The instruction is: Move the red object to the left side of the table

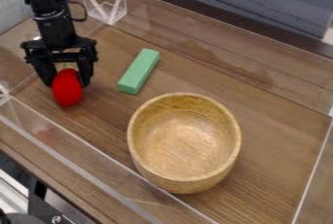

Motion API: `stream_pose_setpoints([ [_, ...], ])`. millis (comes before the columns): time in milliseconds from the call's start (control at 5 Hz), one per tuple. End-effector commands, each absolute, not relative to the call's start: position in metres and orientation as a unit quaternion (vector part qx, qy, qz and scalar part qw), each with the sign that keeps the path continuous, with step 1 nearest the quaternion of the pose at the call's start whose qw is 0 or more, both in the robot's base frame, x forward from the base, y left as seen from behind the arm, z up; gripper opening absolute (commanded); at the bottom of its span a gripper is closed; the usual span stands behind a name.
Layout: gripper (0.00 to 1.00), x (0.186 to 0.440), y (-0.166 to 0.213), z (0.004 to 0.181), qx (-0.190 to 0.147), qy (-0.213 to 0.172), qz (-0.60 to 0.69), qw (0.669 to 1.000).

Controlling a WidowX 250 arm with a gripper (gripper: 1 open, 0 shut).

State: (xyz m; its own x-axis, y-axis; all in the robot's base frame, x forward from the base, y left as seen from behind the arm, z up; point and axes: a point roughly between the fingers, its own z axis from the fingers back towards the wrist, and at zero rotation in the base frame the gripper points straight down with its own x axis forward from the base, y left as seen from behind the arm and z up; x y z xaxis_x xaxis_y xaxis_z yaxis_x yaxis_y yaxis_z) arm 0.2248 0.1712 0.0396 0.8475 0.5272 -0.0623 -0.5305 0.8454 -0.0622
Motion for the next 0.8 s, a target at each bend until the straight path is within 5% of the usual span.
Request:
stream_pose_setpoints([
  [0, 1.00, 0.236, 0.173, 0.070, -0.034, -0.017, 0.264, 0.964],
  [600, 1.00, 0.241, 0.140, 0.117, -0.056, -0.035, 0.265, 0.962],
])
